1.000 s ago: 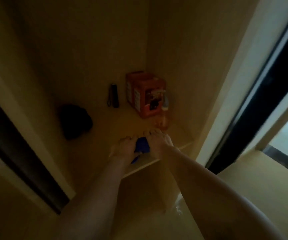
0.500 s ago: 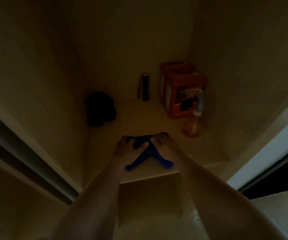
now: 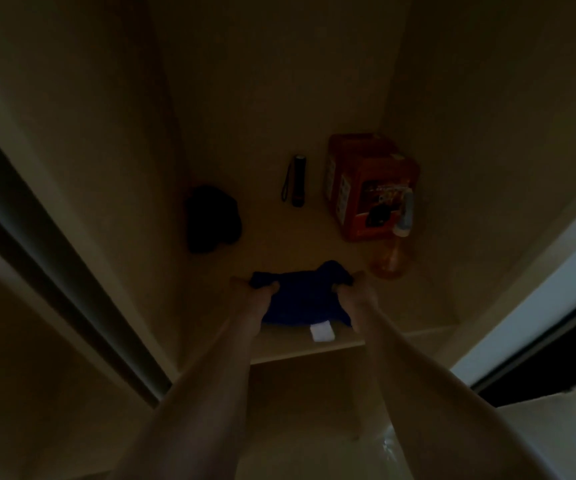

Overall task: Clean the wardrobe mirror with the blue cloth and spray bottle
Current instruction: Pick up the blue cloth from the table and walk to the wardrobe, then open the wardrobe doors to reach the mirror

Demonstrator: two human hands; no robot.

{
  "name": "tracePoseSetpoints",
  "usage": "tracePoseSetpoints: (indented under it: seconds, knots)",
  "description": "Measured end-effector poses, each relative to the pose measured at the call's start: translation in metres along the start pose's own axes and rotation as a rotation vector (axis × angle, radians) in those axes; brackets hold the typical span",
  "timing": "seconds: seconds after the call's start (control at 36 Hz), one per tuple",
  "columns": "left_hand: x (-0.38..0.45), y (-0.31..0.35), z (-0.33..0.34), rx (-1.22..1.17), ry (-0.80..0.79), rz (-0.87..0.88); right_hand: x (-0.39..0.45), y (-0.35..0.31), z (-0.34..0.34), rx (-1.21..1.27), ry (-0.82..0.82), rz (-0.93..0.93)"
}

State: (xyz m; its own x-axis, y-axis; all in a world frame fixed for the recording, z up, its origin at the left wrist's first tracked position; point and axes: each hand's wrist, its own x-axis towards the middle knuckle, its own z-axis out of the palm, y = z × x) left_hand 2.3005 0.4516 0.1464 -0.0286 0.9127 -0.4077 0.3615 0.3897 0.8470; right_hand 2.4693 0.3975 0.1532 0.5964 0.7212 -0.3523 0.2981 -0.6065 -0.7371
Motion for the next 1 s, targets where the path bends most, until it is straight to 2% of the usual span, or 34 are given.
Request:
tracePoseSetpoints:
  seconds: [0.06,0.14,0.25,0.31,0.39,0.61,0.78,1.0]
  knots:
    - [-0.004,-0.004,-0.002,0.138,0.030,0.136,-0.012,0.002,0.004,-0.281,0.062,-0.126]
    - [-0.011,-0.016,-0.003,0.415,-0.022,0.232,-0.026,0.011,0.012,-0.636,0.094,-0.151]
    - [-0.017,-0.027,-0.005,0.575,0.003,0.207,-0.035,0.015,0.018,-0.781,0.139,-0.258]
    - [-0.021,-0.026,-0.005,0.637,0.020,0.219,-0.038,0.014,0.021,-0.868,0.088,-0.333]
    - [-0.024,-0.027,-0.007,0.683,-0.010,0.242,-0.042,0.011,0.024,-0.900,-0.011,-0.335]
    - [-0.031,-0.032,-0.021,0.758,-0.075,0.316,-0.056,0.008,0.025,-0.879,-0.061,-0.311]
    - [-0.057,-0.039,-0.031,0.806,-0.024,0.340,-0.084,0.015,0.029,-0.898,-0.063,-0.420]
    - [-0.125,-0.065,-0.058,0.744,0.070,0.459,-0.152,0.026,0.031,-0.854,-0.023,-0.543]
